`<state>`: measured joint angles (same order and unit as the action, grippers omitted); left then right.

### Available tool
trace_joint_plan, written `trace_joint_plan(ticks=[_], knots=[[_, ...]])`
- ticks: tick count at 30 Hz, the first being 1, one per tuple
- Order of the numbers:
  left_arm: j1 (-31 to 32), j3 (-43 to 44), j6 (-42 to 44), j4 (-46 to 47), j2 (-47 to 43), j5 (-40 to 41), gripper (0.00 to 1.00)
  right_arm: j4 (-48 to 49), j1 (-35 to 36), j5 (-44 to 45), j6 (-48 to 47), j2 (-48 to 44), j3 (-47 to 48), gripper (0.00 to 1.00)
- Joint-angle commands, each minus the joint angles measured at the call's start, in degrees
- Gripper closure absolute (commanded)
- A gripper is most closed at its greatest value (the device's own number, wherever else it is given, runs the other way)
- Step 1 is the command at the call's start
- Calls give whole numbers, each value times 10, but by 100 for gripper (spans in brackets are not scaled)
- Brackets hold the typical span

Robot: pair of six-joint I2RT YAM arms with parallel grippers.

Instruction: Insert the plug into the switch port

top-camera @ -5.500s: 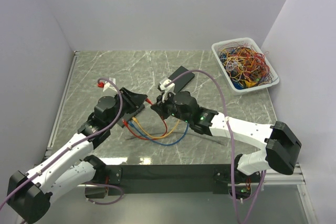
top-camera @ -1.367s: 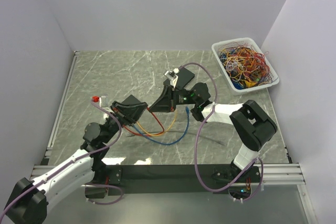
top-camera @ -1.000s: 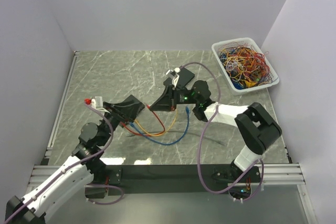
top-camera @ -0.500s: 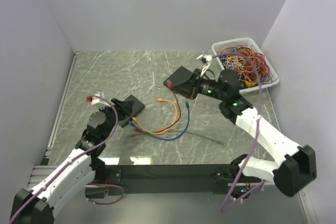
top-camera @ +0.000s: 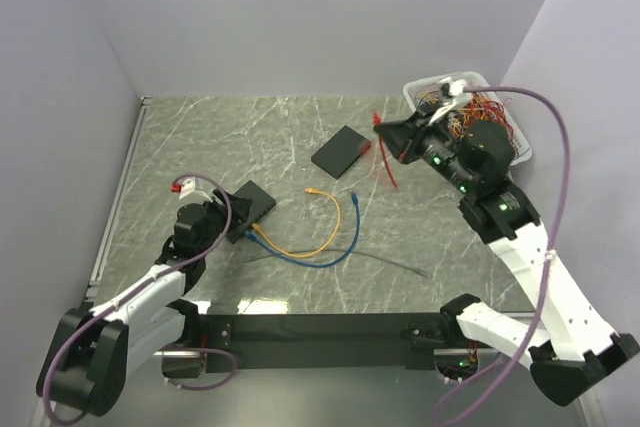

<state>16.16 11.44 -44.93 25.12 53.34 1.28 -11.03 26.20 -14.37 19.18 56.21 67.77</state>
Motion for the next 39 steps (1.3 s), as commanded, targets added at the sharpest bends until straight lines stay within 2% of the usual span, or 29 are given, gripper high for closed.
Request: trace_joint_plan(ticks=[1,6,12,18,23,30,39], knots=[[-7,-2,-12,72,20,-29,37,-38,-2,118,-42,-32,51,100],[-7,4,-13,63,30,-15,36,-25,18,114,-59,-15,52,100],[-12,16,-17,41,38,10,35,13,109,187,-103,107,-3,100],[-24,22,-22,42,51,5,36,109,138,145,-84,249,-46,100],[-30,22,-22,50,55,8,36,120,186,152,-101,353,-10,100],[-40,31,-24,78,99,2,36,102,245,169,-119,426,21,100],[-69,51,-25,92,146,-18,38,84,284,169,-125,517,72,100]])
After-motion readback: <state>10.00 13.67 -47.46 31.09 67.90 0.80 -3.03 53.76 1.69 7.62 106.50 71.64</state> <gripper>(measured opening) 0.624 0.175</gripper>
